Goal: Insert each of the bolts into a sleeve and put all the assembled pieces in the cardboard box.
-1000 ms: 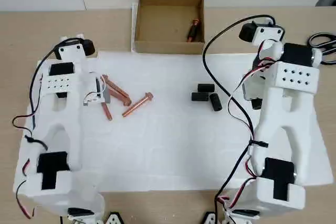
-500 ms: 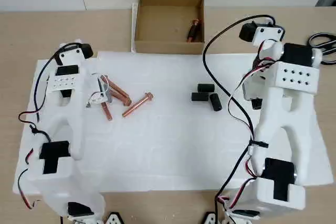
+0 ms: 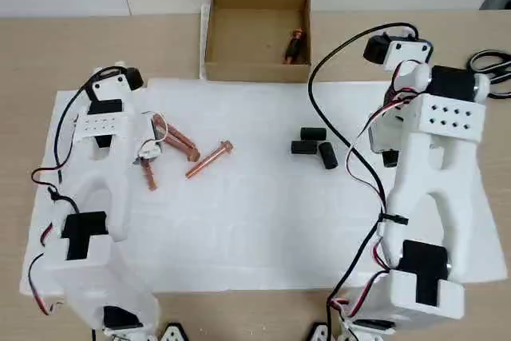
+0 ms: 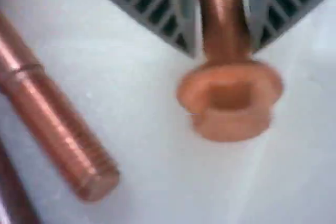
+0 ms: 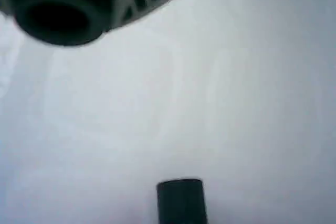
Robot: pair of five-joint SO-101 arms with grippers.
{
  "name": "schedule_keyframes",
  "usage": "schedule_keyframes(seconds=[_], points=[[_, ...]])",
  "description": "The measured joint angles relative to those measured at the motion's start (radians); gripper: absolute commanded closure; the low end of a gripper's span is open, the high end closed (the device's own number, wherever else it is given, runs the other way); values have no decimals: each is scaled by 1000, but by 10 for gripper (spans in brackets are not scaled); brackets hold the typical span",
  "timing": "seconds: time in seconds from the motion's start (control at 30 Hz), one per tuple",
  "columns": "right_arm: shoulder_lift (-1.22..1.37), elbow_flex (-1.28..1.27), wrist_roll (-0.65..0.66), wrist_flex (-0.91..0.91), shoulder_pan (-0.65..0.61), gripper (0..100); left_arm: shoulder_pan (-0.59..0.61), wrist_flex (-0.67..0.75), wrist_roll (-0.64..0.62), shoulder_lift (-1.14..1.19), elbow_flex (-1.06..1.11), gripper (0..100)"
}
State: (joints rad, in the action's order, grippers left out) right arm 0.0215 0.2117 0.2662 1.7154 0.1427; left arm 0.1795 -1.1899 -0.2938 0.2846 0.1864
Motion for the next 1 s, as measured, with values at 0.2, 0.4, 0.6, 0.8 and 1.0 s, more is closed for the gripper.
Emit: schedule_keyframes(seconds=[0.2, 0.4, 0.6, 0.8, 1.0], points=[[0, -11, 0, 0, 0, 995, 2, 0, -3, 0, 0, 994], [0, -46, 0, 0, 0, 995, -29, -106, 54, 2, -64, 994], [0, -49, 0, 0, 0, 995, -97, -318, 195, -77, -160, 994], [0, -49, 0, 0, 0, 995, -138, -365, 330, -164, -74, 994], [0, -49, 0, 0, 0, 995, -143, -178, 442, -172, 181, 994]])
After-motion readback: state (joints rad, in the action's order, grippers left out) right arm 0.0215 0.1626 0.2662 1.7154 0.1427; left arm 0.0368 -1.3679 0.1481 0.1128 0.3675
